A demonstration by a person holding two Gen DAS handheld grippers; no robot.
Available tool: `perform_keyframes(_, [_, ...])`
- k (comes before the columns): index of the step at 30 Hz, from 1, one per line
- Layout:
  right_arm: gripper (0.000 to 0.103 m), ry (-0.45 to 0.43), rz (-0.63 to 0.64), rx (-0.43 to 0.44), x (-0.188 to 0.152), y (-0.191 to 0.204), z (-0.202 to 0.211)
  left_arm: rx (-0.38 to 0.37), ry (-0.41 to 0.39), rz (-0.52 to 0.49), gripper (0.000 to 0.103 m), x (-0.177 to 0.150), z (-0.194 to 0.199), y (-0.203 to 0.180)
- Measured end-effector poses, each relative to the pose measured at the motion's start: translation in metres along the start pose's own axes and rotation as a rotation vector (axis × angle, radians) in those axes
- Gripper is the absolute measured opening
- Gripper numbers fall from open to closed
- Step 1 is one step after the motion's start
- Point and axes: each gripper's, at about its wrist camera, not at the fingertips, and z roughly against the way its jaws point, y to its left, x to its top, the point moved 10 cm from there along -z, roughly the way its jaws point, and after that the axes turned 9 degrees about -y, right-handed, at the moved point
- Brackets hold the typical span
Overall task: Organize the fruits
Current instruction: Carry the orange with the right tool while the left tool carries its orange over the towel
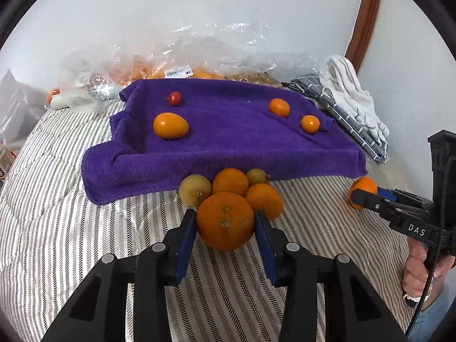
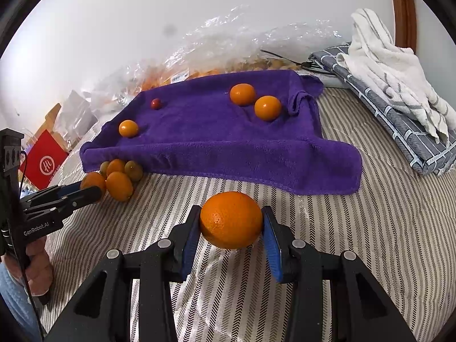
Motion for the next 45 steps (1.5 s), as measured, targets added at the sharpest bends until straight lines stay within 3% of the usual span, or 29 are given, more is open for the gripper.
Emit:
perform_keyframes(8, [0.042, -0.003, -0.002, 0.000, 0.000, 0.001, 0.000, 0.000, -0.041, 0.016, 0.039, 0.005, 0.007, 0.002])
perform_keyframes(17, [0.042, -0.001, -0.042, 0.015, 0.001, -0.004, 0.004, 0.008, -0.144, 0.051, 0.039, 0.023, 0.027, 0.012])
perform_keyframes(21, [0.042, 0.005, -0.070, 0.000, 0.004, -0.010, 0.012, 0.002, -0.138, 0.075, 0.039, 0.030, 0.035, 0.019])
perform_keyframes(27, [0.042, -0.072, -0.013, -0.015, 0.051, -0.004, 0.040, 0.023, -0.166, 0.042, 0.039, 0.062, 0.047, 0.026])
perform_keyframes(32, [0.042, -0.109, 0.011, -0.028, 0.098, 0.004, 0.039, 0.027, -0.200, 0.083, 0.039, 0.097, 0.045, 0.035])
perform_keyframes(39, [0.042, -0.135, 0.028, -0.014, 0.144, 0.013, 0.001, 0.054, -0.253, 0.113, 0.039, 0.132, 0.020, 0.042])
perform_keyframes(45, [0.042, -0.073, -0.012, 0.018, 0.123, 0.009, -0.050, 0.058, -0.191, 0.138, 0.039, 0.110, -0.021, 0.052])
